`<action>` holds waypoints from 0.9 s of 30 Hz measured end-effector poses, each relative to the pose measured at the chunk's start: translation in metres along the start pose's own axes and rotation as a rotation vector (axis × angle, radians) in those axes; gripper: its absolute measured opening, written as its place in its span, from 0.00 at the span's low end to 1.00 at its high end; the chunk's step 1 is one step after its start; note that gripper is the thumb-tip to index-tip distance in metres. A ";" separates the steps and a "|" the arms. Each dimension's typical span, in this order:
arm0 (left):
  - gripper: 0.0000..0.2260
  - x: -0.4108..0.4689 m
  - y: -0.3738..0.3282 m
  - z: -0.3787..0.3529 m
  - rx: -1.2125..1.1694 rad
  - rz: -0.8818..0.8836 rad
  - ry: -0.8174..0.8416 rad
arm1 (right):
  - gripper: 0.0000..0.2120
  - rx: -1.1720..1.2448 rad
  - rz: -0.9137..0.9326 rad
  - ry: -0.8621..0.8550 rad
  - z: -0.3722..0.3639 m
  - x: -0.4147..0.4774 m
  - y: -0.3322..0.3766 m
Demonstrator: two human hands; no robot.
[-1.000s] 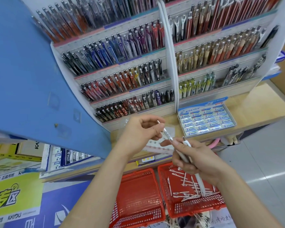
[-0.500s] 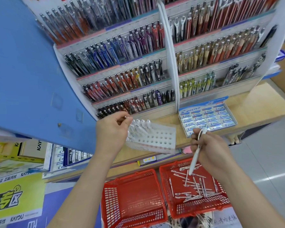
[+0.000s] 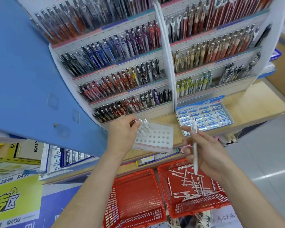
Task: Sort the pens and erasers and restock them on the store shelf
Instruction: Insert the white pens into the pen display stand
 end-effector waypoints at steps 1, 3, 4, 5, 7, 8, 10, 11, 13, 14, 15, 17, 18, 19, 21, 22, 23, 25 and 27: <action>0.06 0.000 0.001 -0.002 0.028 -0.008 0.017 | 0.12 -0.046 -0.012 0.017 0.000 -0.001 0.000; 0.06 0.001 0.004 -0.006 0.068 -0.009 0.040 | 0.15 -0.138 -0.035 0.015 0.000 -0.001 -0.002; 0.06 0.002 0.006 -0.007 0.086 -0.003 0.046 | 0.15 -0.145 -0.051 0.004 0.001 0.000 -0.003; 0.06 0.003 0.007 -0.007 0.108 0.005 0.052 | 0.16 -0.121 -0.069 -0.006 0.002 0.002 -0.003; 0.06 0.005 0.009 -0.009 0.145 0.021 0.074 | 0.16 -0.046 -0.093 -0.003 0.003 0.003 -0.003; 0.07 0.005 0.009 -0.010 0.158 0.029 0.084 | 0.16 -0.025 -0.095 0.001 0.003 0.003 -0.003; 0.07 0.006 0.008 -0.012 0.194 0.028 0.099 | 0.15 -0.025 -0.075 0.022 0.001 0.001 -0.003; 0.07 0.006 0.007 -0.013 0.217 0.019 0.104 | 0.14 -0.038 -0.059 0.033 0.000 0.000 -0.003; 0.07 0.005 0.006 -0.014 0.263 0.008 0.107 | 0.14 -0.081 -0.039 0.056 -0.002 -0.002 -0.002; 0.07 0.006 0.006 -0.014 0.279 0.011 0.113 | 0.14 -0.109 -0.034 0.071 -0.002 -0.002 -0.003; 0.07 0.006 0.004 -0.013 0.288 0.020 0.121 | 0.15 -0.142 -0.027 0.086 -0.003 -0.003 -0.003; 0.08 0.005 0.000 -0.009 0.293 0.054 0.139 | 0.17 -0.218 -0.008 0.105 -0.004 -0.004 -0.002; 0.09 0.004 -0.003 -0.004 0.279 0.071 0.132 | 0.17 -0.250 0.000 0.110 -0.004 -0.005 -0.001; 0.09 0.003 -0.007 0.001 0.237 0.087 0.112 | 0.17 -0.271 0.006 0.115 -0.005 -0.006 0.000; 0.07 -0.003 -0.023 0.014 -0.068 0.152 0.105 | 0.17 -0.286 0.002 0.125 -0.007 -0.006 0.001; 0.07 -0.007 -0.034 0.020 -0.313 0.209 0.171 | 0.18 -0.287 -0.007 0.132 -0.008 -0.006 0.002; 0.07 -0.012 -0.047 0.024 -0.532 0.259 0.273 | 0.18 -0.285 -0.017 0.144 -0.010 -0.006 0.002; 0.08 -0.020 -0.064 0.027 -0.732 0.278 0.426 | 0.18 -0.288 -0.038 0.181 -0.015 -0.006 0.003; 0.07 -0.022 -0.069 0.029 -0.764 0.267 0.434 | 0.18 -0.322 -0.051 0.234 -0.020 -0.008 0.005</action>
Point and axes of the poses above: each hand's wrist, its own x-axis towards the middle knuckle, its own z-axis out of the back of the hand, y = z × x, the point moved 1 cm from there along x, towards the middle knuckle, and after that the axes turned 3 degrees about y, right-handed, at the moved point
